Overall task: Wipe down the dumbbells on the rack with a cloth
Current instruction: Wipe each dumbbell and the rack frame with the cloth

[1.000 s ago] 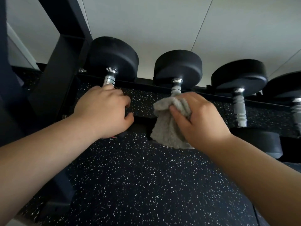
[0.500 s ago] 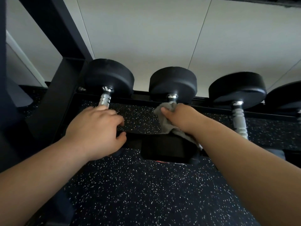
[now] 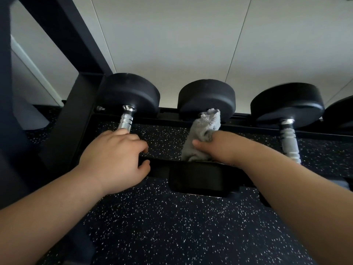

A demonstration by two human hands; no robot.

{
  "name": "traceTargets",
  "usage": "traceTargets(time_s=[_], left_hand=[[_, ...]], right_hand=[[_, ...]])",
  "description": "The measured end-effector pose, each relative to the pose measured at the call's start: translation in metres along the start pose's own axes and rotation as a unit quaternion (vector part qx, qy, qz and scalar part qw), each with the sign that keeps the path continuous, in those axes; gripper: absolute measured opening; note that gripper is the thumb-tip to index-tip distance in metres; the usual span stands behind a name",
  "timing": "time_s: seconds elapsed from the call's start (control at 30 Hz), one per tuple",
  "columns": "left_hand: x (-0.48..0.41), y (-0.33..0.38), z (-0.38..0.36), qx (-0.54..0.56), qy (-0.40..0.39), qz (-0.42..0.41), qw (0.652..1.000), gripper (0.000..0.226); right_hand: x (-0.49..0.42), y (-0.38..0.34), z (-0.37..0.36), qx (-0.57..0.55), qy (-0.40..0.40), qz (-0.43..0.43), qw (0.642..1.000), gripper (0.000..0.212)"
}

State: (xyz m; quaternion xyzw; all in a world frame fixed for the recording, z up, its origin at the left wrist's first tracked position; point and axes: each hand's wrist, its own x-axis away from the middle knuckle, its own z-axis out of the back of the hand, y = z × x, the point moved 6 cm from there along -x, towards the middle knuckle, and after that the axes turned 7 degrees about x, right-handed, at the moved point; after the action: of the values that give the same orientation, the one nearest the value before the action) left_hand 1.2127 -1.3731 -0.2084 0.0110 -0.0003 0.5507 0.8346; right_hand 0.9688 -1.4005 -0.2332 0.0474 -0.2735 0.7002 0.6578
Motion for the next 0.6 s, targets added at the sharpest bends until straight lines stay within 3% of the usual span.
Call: traceTargets(time_s=[0.13,0.23,0.37,0.5,0.6], left_hand=[[0.000,-0.001,0.000,-0.003,0.003,0.006,1.000,0.054],[0.001,-0.001,0.001,0.002,0.009,0.010,1.000,0.052],[0.000,0.000,0.002,0.003,0.013,0.007,1.000,0.050],[0.001,0.000,0.001,0.001,0.018,0.005,1.000,0.048],[0.001,0.001,0.002,-0.002,0.021,0.005,1.000,0.050]], right_hand=[[-0.026,0.008,0.012,-0.183,0.133,-0.082,0.971,0.061],[-0.034,0.013,0.011,-0.261,0.153,-0.113,0.946,0.060],[-0.021,0.017,0.005,-0.132,0.062,-0.036,0.989,0.060],[0.007,0.017,-0.009,0.008,-0.074,-0.003,0.997,0.059],[0.010,0.012,-0.008,-0.006,-0.066,-0.007,0.998,0.063]])
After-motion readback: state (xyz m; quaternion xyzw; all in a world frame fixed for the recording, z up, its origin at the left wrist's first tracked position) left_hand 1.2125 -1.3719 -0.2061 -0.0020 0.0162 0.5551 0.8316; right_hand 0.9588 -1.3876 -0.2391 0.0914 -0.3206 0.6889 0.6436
